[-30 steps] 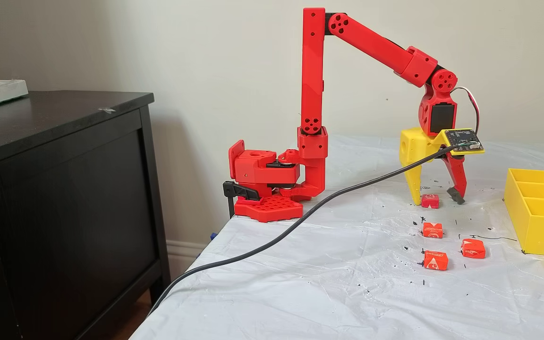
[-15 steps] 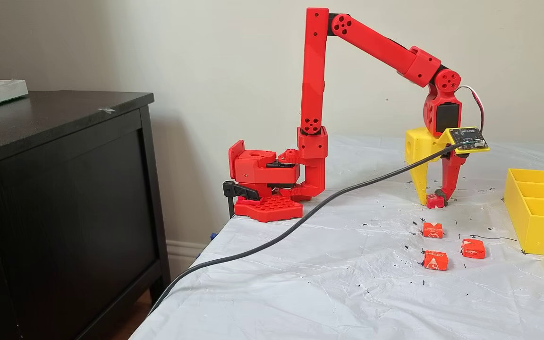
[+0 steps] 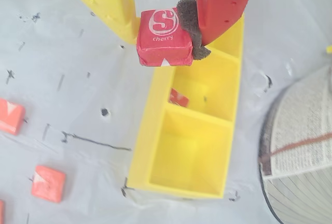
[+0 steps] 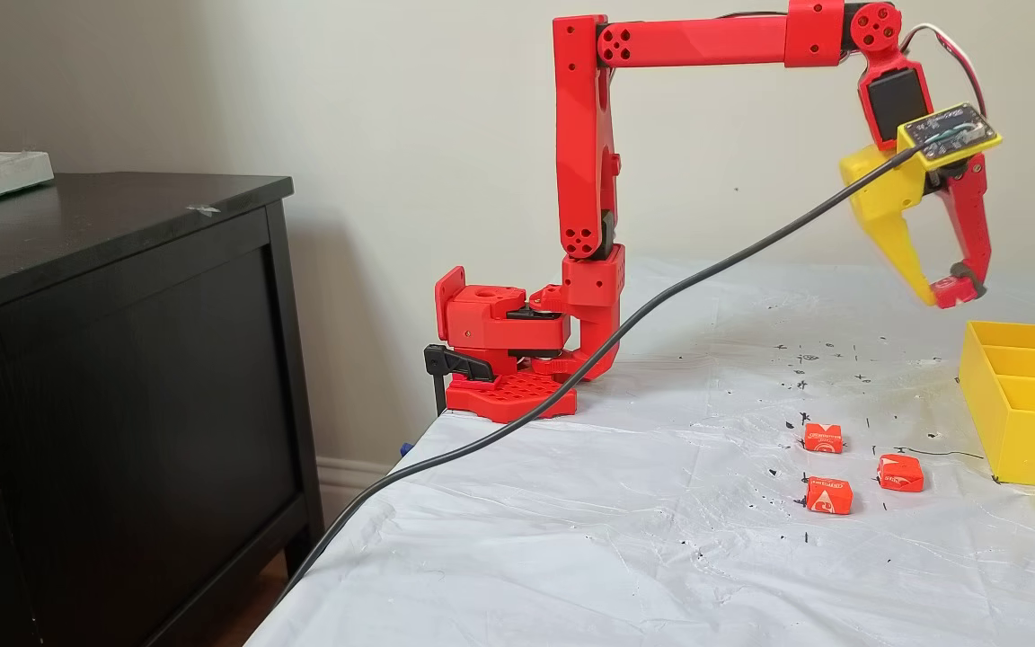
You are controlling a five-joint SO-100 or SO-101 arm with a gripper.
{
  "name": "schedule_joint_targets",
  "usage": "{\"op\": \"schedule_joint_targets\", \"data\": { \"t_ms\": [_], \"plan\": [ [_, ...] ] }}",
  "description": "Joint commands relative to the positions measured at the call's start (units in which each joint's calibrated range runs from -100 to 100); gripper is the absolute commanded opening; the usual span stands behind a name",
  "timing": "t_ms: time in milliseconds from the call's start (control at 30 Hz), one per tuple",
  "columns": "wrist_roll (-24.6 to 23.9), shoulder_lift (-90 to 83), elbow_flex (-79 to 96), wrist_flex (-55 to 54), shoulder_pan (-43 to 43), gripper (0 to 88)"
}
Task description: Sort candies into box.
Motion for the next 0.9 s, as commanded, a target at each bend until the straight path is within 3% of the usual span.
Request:
{"op": "schedule_joint_targets", "data": {
  "t_ms": [0, 233, 600, 767, 867],
  "plan": [
    [0.9, 5.9, -17.3, -0.1, 3.4, 0.1],
    [2.0, 15.3, -26.5, 0.3, 6.1, 0.1],
    [2.5, 18.9, -25.3, -0.5, 4.1, 0.5],
    [2.3, 20.0, -27.3, -0.2, 4.2, 10.6],
    [2.2, 19.7, -27.1, 0.2, 4.1, 25.0]
  ]
}}
